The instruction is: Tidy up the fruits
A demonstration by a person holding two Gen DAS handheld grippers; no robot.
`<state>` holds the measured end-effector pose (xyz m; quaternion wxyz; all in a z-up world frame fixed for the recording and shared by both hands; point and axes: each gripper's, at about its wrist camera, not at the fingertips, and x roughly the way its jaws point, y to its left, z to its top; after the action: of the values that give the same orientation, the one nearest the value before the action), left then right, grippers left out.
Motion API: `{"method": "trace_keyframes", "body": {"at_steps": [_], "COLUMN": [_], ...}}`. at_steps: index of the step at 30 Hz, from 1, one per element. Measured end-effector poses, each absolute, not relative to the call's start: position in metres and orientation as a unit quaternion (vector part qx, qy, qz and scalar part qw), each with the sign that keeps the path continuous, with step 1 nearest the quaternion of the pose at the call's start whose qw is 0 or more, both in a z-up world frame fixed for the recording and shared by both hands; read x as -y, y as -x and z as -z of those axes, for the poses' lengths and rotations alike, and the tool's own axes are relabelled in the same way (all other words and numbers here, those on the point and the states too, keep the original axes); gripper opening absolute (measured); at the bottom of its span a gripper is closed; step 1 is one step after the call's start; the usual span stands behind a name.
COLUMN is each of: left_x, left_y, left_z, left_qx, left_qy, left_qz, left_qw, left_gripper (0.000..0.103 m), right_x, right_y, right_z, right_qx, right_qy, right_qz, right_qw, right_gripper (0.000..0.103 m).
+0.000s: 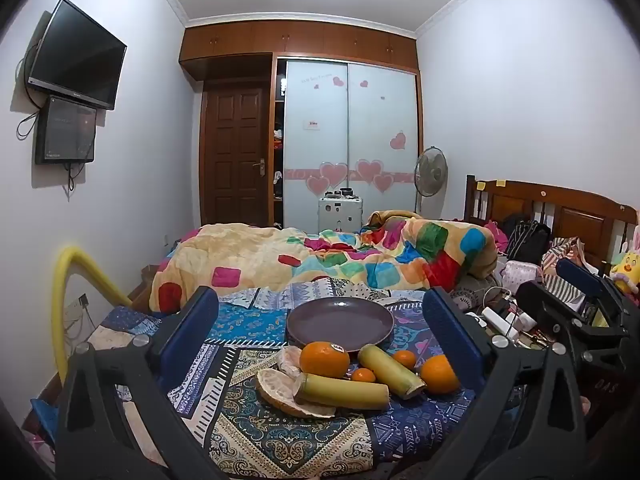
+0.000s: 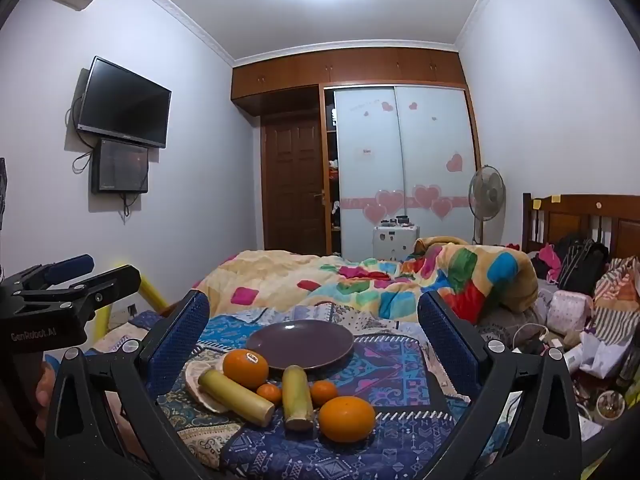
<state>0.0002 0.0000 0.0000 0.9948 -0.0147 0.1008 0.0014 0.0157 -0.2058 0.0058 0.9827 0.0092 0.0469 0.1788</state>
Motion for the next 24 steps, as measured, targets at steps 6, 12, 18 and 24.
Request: {"method": "trace_keyframes", "body": {"at_steps": [6, 12, 18, 24], "left_x": [-0.0004, -0.0017, -0.0003, -0.0009], "left_y": [0.0, -0.0006, -0.0015, -0.003], "left_z": [-0.0004, 0.0066, 0.0036, 0.0012], "left_qx": [-0.098, -0.096, -0.095, -0.098], "left_qy": [0.01, 0.018, 0.01, 0.011], "left_qz": [0.002, 0.008, 0.006, 0.009], "left_qw": [0.995, 0.995, 0.995, 0.995], "left_gripper": [0.103, 0.103, 0.103, 0.103], "right_x": [0.2051, 0.2063, 0.2045, 0.2013], "right_y": [-0.0177, -0.0179, -0.0156, -0.0201], "right_z": [-0.0058, -0.0074, -0.0034, -0.0033], "right_qx": [-0.051, -0.048, -0.048, -0.051], "right_qy": [-0.013, -0.014, -0.014, -0.012], "right_qz": [-0.179, -0.177, -0.179, -0.181], "right_qw": [0.983, 0.983, 0.983, 0.982], "right_gripper": [0.103, 0.103, 0.103, 0.103]}}
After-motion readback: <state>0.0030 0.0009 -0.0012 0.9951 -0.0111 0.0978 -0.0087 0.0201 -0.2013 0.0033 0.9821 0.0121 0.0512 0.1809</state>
